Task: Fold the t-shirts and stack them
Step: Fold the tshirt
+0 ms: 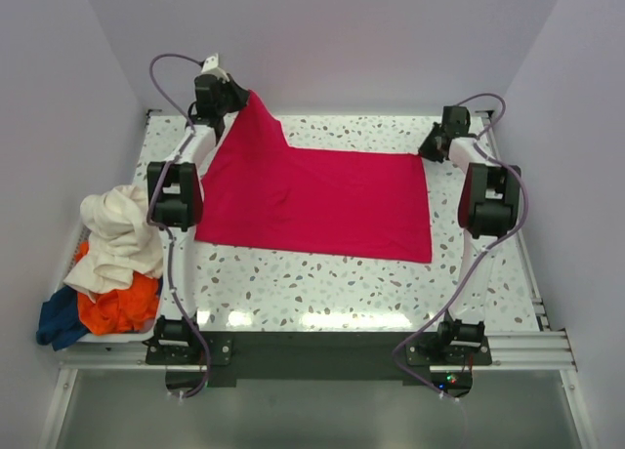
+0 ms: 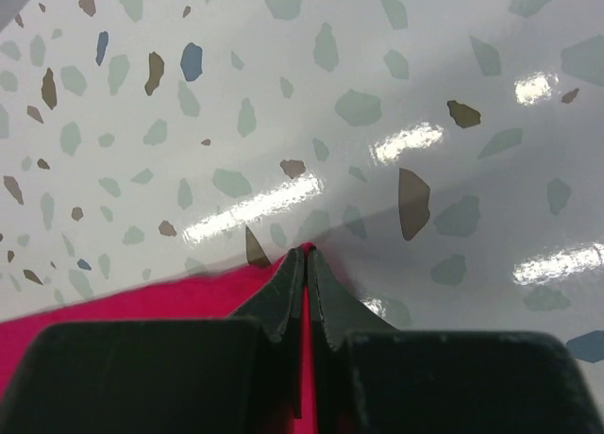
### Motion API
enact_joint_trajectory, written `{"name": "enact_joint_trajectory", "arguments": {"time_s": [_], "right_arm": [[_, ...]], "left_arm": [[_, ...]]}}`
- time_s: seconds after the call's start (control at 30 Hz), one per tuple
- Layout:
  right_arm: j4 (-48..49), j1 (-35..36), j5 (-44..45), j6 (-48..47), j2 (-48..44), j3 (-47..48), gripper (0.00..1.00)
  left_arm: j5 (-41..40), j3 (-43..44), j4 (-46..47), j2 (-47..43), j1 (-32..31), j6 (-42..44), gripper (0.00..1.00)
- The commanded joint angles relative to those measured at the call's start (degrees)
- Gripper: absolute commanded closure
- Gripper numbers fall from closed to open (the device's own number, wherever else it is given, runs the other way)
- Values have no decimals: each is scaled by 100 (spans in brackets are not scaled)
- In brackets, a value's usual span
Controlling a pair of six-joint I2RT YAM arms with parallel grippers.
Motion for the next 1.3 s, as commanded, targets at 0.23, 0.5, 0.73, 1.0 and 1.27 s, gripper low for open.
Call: {"name": "enact_joint_trajectory", "arguments": {"time_s": [0.23,0.5,0.73,1.0,1.27], "right_arm": [[474,-61,-102,47,-1207,-1123,100],[579,-69,74,82,-1919,-1854,100],[553,-69,92,188,-2403,-2407,100],[307,-69,268,241,-2860,-2856,100],[61,-61,531,328,-3308,-3190,100]], "left_arm": [[109,-2144,961,-1681,202,-115,100],[12,-3315,1094,-2614,246,-168,100],[-321,-4247,716,-3466,263,-414,100],[-708,-5090,286,-4214,263,-607,100],[-1112,-5381,-312,-4847,263,-678,100]]}}
